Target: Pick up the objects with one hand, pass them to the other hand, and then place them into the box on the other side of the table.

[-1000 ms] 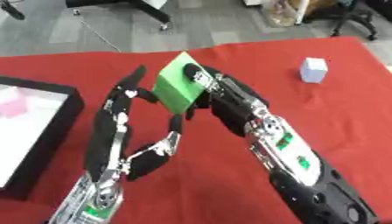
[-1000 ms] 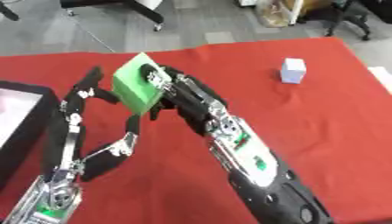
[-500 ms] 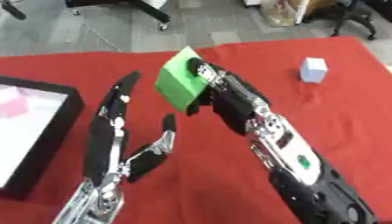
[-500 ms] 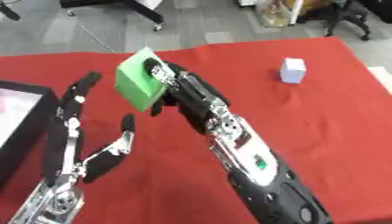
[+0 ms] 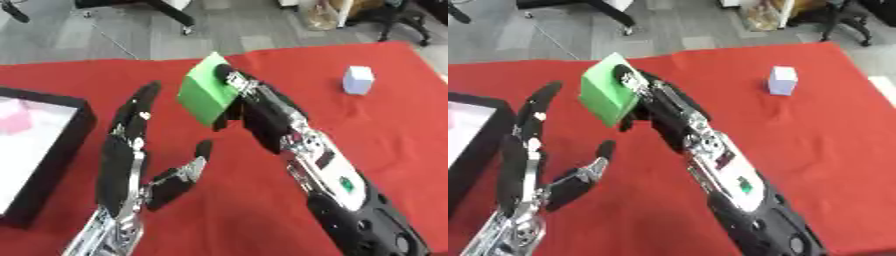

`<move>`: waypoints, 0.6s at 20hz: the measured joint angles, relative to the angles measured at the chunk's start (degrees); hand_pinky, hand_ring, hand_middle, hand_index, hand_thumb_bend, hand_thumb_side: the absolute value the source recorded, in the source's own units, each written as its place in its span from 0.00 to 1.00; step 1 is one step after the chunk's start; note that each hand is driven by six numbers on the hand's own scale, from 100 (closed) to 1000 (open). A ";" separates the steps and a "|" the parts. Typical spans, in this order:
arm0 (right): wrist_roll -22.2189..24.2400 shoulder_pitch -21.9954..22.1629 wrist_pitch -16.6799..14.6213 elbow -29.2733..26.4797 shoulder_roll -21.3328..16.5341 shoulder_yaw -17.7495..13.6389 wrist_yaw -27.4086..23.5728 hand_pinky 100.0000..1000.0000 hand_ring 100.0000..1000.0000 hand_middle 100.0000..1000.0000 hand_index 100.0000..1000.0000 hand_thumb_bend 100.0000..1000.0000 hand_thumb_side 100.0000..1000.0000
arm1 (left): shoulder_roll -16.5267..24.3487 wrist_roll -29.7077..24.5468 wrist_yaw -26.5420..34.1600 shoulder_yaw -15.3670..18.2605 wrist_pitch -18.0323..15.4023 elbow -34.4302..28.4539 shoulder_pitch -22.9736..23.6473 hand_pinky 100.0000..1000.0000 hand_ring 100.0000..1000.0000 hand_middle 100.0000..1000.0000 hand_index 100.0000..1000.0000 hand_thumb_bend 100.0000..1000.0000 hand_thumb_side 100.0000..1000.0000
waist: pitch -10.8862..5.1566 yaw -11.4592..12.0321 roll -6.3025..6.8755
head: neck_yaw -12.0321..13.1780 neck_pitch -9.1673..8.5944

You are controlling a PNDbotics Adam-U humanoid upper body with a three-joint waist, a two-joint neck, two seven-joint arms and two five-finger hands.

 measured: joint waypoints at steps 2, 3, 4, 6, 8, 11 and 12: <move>0.16 -0.01 0.33 -0.15 -0.01 0.31 -0.15 0.32 0.22 0.26 0.41 0.00 0.68 | 0.00 -0.03 -0.25 -0.21 -0.49 -0.10 -0.35 0.91 0.87 0.85 1.00 0.53 0.28 | 0.00 -0.01 0.00 | -0.01 0.00; 0.23 -0.02 0.49 -0.27 -0.01 0.45 -0.18 0.32 0.22 0.26 0.41 0.00 0.69 | 0.01 -0.09 -0.26 -0.39 -0.74 -0.11 -0.60 0.91 0.87 0.85 1.00 0.53 0.29 | 0.00 -0.04 0.00 | -0.02 0.00; 0.29 -0.02 0.69 -0.29 -0.01 0.65 -0.25 0.32 0.22 0.26 0.41 0.00 0.69 | 0.01 -0.19 -0.26 -0.52 -0.94 -0.11 -0.84 0.91 0.87 0.85 1.00 0.53 0.29 | 0.00 -0.06 0.00 | -0.05 0.00; 0.53 -0.03 0.98 -0.30 -0.02 1.03 -0.48 0.32 0.22 0.26 0.41 0.00 0.70 | 0.01 -0.51 -0.24 -0.85 -1.28 -0.11 -1.48 0.91 0.87 0.85 1.00 0.53 0.29 | 0.00 -0.08 0.00 | -0.17 0.00; 0.82 -0.04 1.27 -0.34 -0.05 1.43 -0.67 0.32 0.22 0.26 0.41 0.00 0.69 | 0.01 -0.70 -0.07 -1.13 -1.46 -0.09 -2.21 0.91 0.87 0.85 1.00 0.51 0.29 | 0.00 -0.14 -0.01 | -0.28 -0.02; 1.30 -0.04 1.75 -0.60 -0.22 2.07 -0.91 0.32 0.22 0.26 0.41 0.00 0.72 | -0.10 -0.66 0.37 -1.14 -1.40 0.08 -3.33 0.91 0.86 0.84 1.00 0.47 0.30 | 0.00 -0.24 -0.06 | -0.52 -0.21; 1.45 -0.04 1.89 -0.67 -0.32 2.25 -0.93 0.32 0.22 0.26 0.41 0.00 0.72 | -0.22 -0.52 0.56 -1.14 -1.26 0.10 -3.59 0.91 0.86 0.84 1.00 0.47 0.30 | 0.00 -0.28 -0.10 | -0.57 -0.32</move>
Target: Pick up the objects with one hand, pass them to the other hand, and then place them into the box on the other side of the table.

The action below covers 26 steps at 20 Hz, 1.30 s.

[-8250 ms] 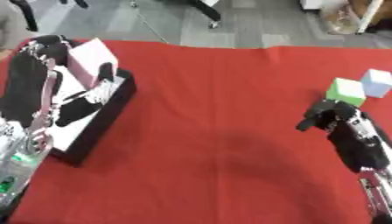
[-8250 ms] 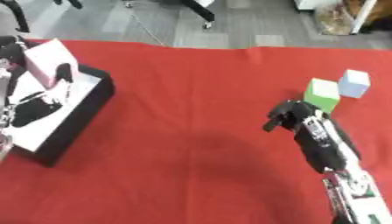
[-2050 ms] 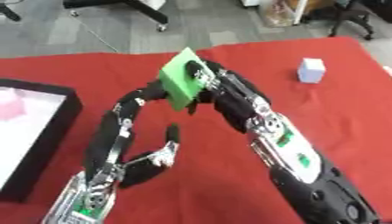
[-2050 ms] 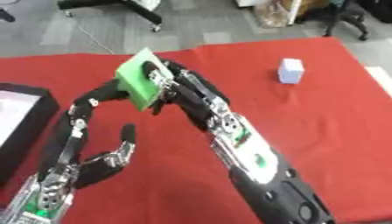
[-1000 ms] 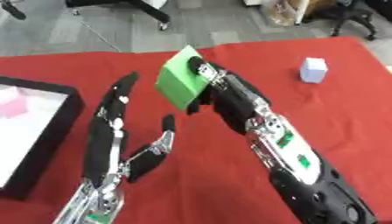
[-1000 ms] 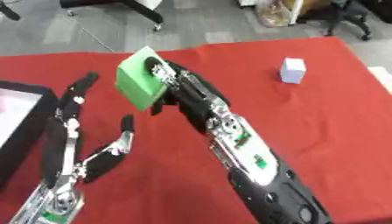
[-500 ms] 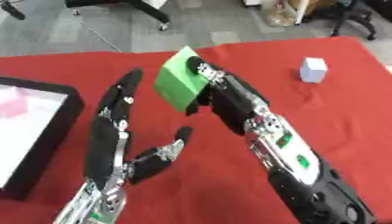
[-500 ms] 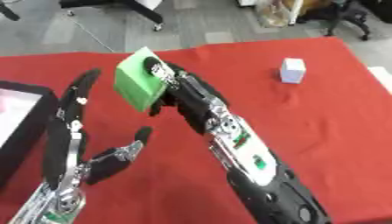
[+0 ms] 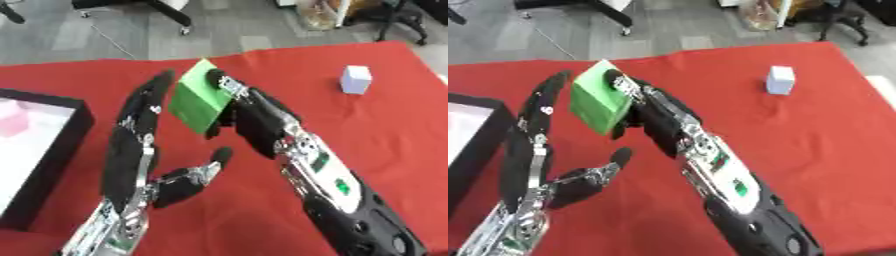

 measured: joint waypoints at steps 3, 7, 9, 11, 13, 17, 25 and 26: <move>0.38 0.00 0.37 -0.16 -0.13 0.51 0.00 0.32 0.22 0.26 0.41 0.00 0.74 | -0.04 0.53 0.43 0.00 0.56 0.29 -0.57 0.90 0.86 0.84 0.99 0.43 0.31 | 0.07 -0.06 -0.06 | -0.17 -0.24; 0.91 0.05 0.90 -0.34 -0.15 1.22 0.00 0.32 0.22 0.26 0.41 0.00 0.78 | -0.57 1.16 0.78 0.06 1.47 0.74 -1.34 0.89 0.85 0.82 0.98 0.37 0.29 | 0.10 -0.10 -0.12 | -0.36 -0.27; 1.15 0.07 1.14 -0.34 -0.15 1.55 0.00 0.32 0.22 0.26 0.41 0.00 0.78 | -0.70 1.25 0.78 0.12 1.92 1.00 -1.59 0.87 0.83 0.80 0.97 0.33 0.27 | 0.10 -0.10 -0.22 | -0.40 -0.27; 1.34 0.07 1.31 -0.34 -0.15 1.59 0.00 0.32 0.22 0.26 0.41 0.00 0.78 | -0.82 1.08 0.72 0.20 2.27 1.09 -1.76 0.83 0.80 0.78 0.96 0.29 0.26 | 0.10 -0.14 -0.23 | -0.40 -0.28; 1.46 0.08 1.41 -0.36 -0.15 1.61 0.00 0.32 0.22 0.26 0.41 0.00 0.78 | -0.98 0.61 0.60 0.20 2.56 1.40 -1.81 0.80 0.77 0.77 0.95 0.23 0.25 | 0.10 -0.16 -0.23 | -0.40 -0.28; 1.60 0.08 1.55 -0.37 -0.21 1.91 0.00 0.32 0.22 0.26 0.41 0.00 0.78 | -1.09 -1.46 0.18 -0.02 2.50 2.00 -1.88 0.78 0.73 0.73 0.92 0.13 0.23 | 0.10 -0.18 -0.23 | -0.40 -0.28; 1.81 0.41 1.85 -0.51 -1.15 1.97 0.00 0.32 0.22 0.26 0.41 0.00 0.78 | -1.61 -4.35 -0.25 -0.11 2.33 2.98 -2.33 0.64 0.53 0.55 0.82 0.00 0.20 | 0.10 -0.22 -0.39 | -0.39 -0.28; 1.81 0.50 1.87 -0.51 -1.16 1.95 0.00 0.32 0.22 0.26 0.41 0.00 0.78 | -1.75 -4.35 -0.09 -0.16 2.39 3.15 -2.33 0.61 0.50 0.52 0.79 0.00 0.28 | 0.10 -0.22 -0.39 | -0.39 -0.28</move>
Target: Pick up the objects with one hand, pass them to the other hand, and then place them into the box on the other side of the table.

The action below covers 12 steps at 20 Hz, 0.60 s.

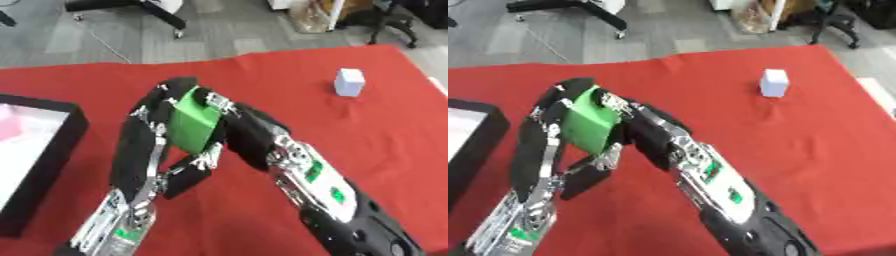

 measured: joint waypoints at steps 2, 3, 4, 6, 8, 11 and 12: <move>0.10 0.05 0.09 -0.02 -0.07 -0.03 0.00 0.30 0.23 0.27 0.42 0.00 0.78 | -0.06 0.24 0.59 -0.02 0.23 0.38 0.00 0.54 0.43 0.46 0.74 0.00 0.45 | 0.00 -0.01 0.00 | 0.01 0.00; 0.24 0.06 0.16 -0.02 -0.14 -0.03 0.03 0.31 0.23 0.28 0.42 0.00 0.78 | -0.11 0.49 1.03 -0.03 0.28 0.52 0.00 0.52 0.42 0.44 0.73 0.00 0.50 | 0.00 -0.01 0.00 | 0.01 0.01; 0.41 0.06 0.19 -0.02 -0.19 -0.04 0.10 0.32 0.24 0.29 0.43 0.00 0.78 | -0.24 0.85 1.65 -0.05 0.29 0.72 0.00 0.47 0.38 0.40 0.69 0.00 0.57 | 0.00 -0.02 0.00 | 0.01 0.01; 1.21 0.06 0.05 -0.10 -0.37 -0.09 0.31 0.34 0.27 0.32 0.46 0.00 0.76 | -0.27 2.05 3.32 -0.19 -0.07 0.90 0.00 0.41 0.33 0.36 0.66 0.00 0.63 | 0.00 -0.08 0.00 | 0.01 0.01; 2.41 0.06 -0.35 -0.14 -0.41 -0.35 0.47 0.38 0.30 0.36 0.48 0.00 0.73 | -0.30 3.47 5.20 -0.38 -0.92 1.12 0.06 0.41 0.32 0.35 0.65 0.00 0.64 | 0.00 -0.15 0.00 | 0.01 0.02; 4.97 0.07 -1.75 -0.17 -0.41 -0.93 0.94 0.43 0.35 0.41 0.52 0.00 0.66 | -0.61 5.32 8.59 -0.53 -2.75 1.10 0.46 0.41 0.32 0.35 0.66 0.00 0.64 | 0.00 -0.17 0.00 | -0.07 0.03; 5.86 0.09 -2.40 -0.17 -0.41 -1.21 1.21 0.44 0.37 0.42 0.54 0.00 0.64 | -0.83 5.78 10.02 -0.53 -3.38 1.05 0.53 0.41 0.32 0.35 0.66 0.00 0.64 | 0.00 -0.18 0.00 | -0.17 0.03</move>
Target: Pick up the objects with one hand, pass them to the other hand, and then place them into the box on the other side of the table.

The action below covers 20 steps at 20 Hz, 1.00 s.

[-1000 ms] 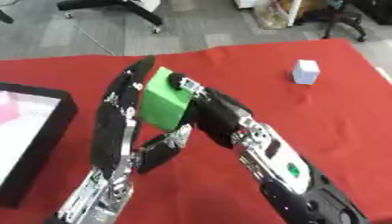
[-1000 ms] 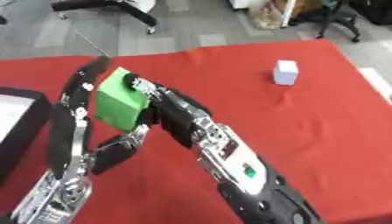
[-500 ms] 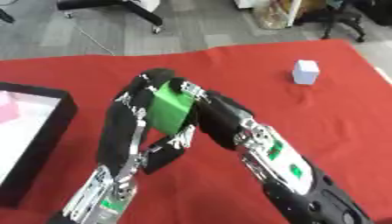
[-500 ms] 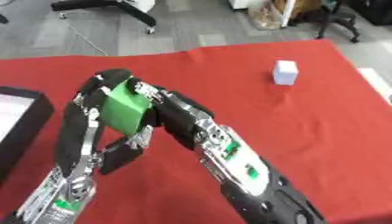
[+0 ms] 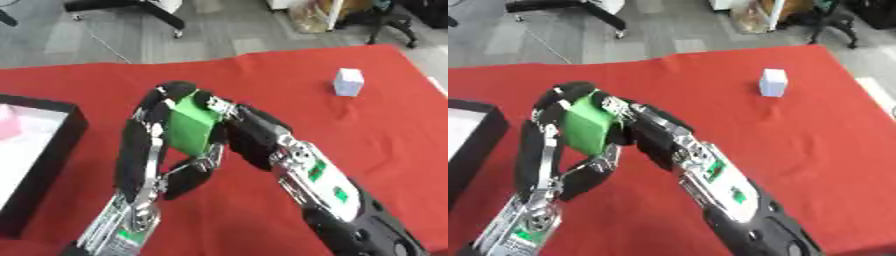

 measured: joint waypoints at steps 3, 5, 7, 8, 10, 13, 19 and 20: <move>2.40 0.29 -2.33 -0.01 0.12 -0.77 0.70 0.48 0.41 0.47 0.57 0.00 0.63 | -0.48 1.11 4.30 0.02 -1.27 -0.56 0.39 0.41 0.32 0.35 0.66 0.00 0.61 | 0.00 -0.03 0.00 | -0.31 0.01; 4.04 0.50 -3.97 -0.01 0.54 -1.34 0.89 0.53 0.47 0.53 0.62 0.00 0.62 | -0.49 1.63 4.93 0.04 -1.65 -1.27 0.69 0.41 0.32 0.36 0.67 0.00 0.59 | 0.00 -0.04 0.00 | -0.56 0.02; 5.73 0.57 -5.66 -0.01 0.83 -1.89 1.17 0.55 0.50 0.57 0.65 0.00 0.60 | -0.49 2.12 4.93 0.07 -1.69 -2.07 1.14 0.41 0.32 0.36 0.67 0.00 0.57 | 0.00 -0.05 0.00 | -0.69 0.02; 6.58 0.70 -6.53 -0.02 1.06 -2.25 1.30 0.57 0.53 0.61 0.67 0.00 0.60 | -0.49 2.36 4.93 0.09 -1.64 -2.54 1.42 0.41 0.32 0.36 0.67 0.00 0.57 | 0.00 -0.05 0.00 | -0.76 0.02; 8.23 0.96 -8.29 -0.06 1.51 -3.06 1.67 0.60 0.57 0.66 0.71 0.00 0.58 | -0.47 2.64 4.93 0.20 -1.47 -3.60 1.99 0.41 0.32 0.36 0.67 0.00 0.56 | 0.00 -0.06 0.00 | -1.12 0.02; 10.05 1.01 -10.93 -0.22 2.15 -4.56 2.22 0.62 0.60 0.71 0.74 0.00 0.56 | -0.27 2.73 4.94 1.04 -1.15 -5.70 2.97 0.41 0.32 0.36 0.67 0.00 0.54 | 0.00 -0.06 0.00 | -1.55 0.02; 10.38 2.24 -15.75 -1.79 1.97 -11.17 2.25 0.63 0.62 0.74 0.75 0.00 0.57 | 3.52 3.97 23.29 8.55 0.96 -9.19 6.49 0.42 0.32 0.36 0.68 0.00 0.53 | 0.00 -0.10 -0.01 | -1.96 -0.02; 10.09 2.53 -16.25 -1.76 1.98 -12.01 2.33 0.64 0.62 0.75 0.75 0.00 0.57 | 3.82 4.11 24.42 9.16 1.14 -9.79 6.75 0.42 0.32 0.36 0.68 0.00 0.53 | 0.00 -0.10 -0.01 | -2.01 -0.02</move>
